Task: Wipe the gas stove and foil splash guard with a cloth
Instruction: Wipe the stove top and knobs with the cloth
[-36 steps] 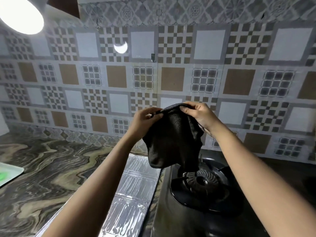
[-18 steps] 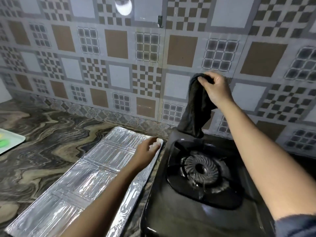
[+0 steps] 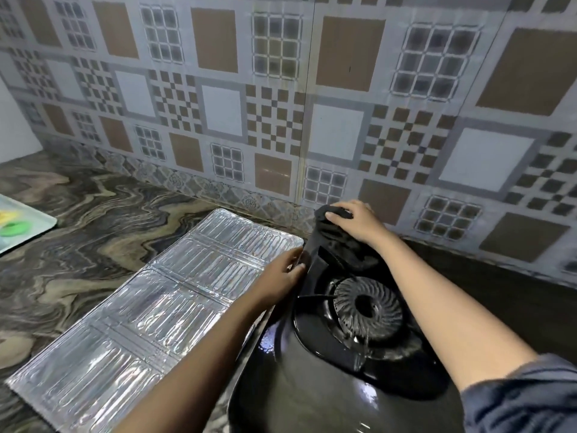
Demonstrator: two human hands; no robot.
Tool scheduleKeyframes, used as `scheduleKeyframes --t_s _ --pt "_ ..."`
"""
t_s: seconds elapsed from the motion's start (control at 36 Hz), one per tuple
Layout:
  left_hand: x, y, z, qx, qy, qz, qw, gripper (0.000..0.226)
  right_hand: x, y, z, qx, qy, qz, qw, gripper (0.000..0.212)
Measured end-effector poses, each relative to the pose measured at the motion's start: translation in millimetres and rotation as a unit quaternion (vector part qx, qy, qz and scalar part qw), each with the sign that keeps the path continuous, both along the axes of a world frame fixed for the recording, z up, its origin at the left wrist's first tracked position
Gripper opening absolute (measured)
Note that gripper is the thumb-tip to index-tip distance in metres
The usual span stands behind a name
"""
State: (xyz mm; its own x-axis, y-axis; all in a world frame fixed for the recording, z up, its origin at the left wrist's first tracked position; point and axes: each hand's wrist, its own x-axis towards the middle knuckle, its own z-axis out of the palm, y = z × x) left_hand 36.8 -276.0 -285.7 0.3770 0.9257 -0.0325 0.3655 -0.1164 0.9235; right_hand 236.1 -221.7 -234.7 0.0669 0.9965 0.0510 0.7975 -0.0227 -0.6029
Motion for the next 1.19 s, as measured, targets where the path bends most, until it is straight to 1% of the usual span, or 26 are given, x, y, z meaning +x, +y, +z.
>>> scheduleKeyframes --t_s 0.06,0.11,0.14,0.19,0.22,0.28,0.31,0.39,0.47,0.58,0.64,0.67,0.86,0.94,1.08,1.19 --pt "3 4 0 -0.016 -0.013 0.006 1.0 0.043 -2 3 -1 -0.038 0.006 0.046 0.998 0.045" --pt "4 8 -1 -0.029 -0.024 0.002 0.999 0.044 -2 6 -5 -0.085 0.008 0.097 0.992 0.048" --pt "5 9 -2 -0.033 -0.028 0.0 0.999 0.047 -3 8 -8 -0.106 -0.007 0.116 0.988 0.049" --pt "6 14 -4 -0.043 -0.032 -0.006 0.999 0.054 -4 12 -15 -0.13 -0.068 0.148 0.978 0.049" --pt "7 16 -4 -0.042 -0.035 -0.015 0.998 0.051 -6 13 -18 -0.136 -0.1 0.158 0.973 0.048" --pt "8 20 -7 -0.033 -0.044 -0.026 0.998 0.039 -8 15 -24 -0.139 -0.13 0.169 0.967 0.048" --pt "9 23 -8 -0.031 -0.049 -0.028 0.998 0.036 -8 17 -27 -0.137 -0.132 0.171 0.967 0.047" --pt "11 28 -13 -0.017 -0.052 -0.045 0.997 0.037 -8 22 -30 -0.118 -0.147 0.176 0.966 0.045" --pt "14 33 -16 -0.024 -0.073 -0.054 0.996 0.039 -7 30 -33 -0.093 -0.165 0.184 0.964 0.044" --pt "17 37 -16 -0.021 -0.098 -0.075 0.992 0.045 -5 38 -40 -0.056 -0.16 0.168 0.971 0.041" --pt "18 38 -17 -0.026 -0.113 -0.086 0.99 0.034 -6 40 -41 -0.046 -0.153 0.151 0.976 0.04" --pt "18 40 -16 -0.023 -0.119 -0.092 0.988 0.033 -7 42 -41 -0.044 -0.149 0.14 0.978 0.04" --pt "21 48 -23 -0.037 -0.148 -0.122 0.981 0.042 -7 48 -41 -0.057 -0.151 0.051 0.986 0.041" --pt "22 51 -25 -0.035 -0.156 -0.132 0.978 0.048 -6 49 -42 -0.054 -0.153 0.03 0.986 0.041" --pt "26 59 -25 -0.034 -0.173 -0.144 0.974 0.048 -3 51 -43 -0.066 -0.161 -0.008 0.985 0.042" --pt "31 67 -25 -0.043 -0.163 -0.143 0.975 0.056 0 50 -42 -0.071 -0.155 -0.023 0.985 0.041"
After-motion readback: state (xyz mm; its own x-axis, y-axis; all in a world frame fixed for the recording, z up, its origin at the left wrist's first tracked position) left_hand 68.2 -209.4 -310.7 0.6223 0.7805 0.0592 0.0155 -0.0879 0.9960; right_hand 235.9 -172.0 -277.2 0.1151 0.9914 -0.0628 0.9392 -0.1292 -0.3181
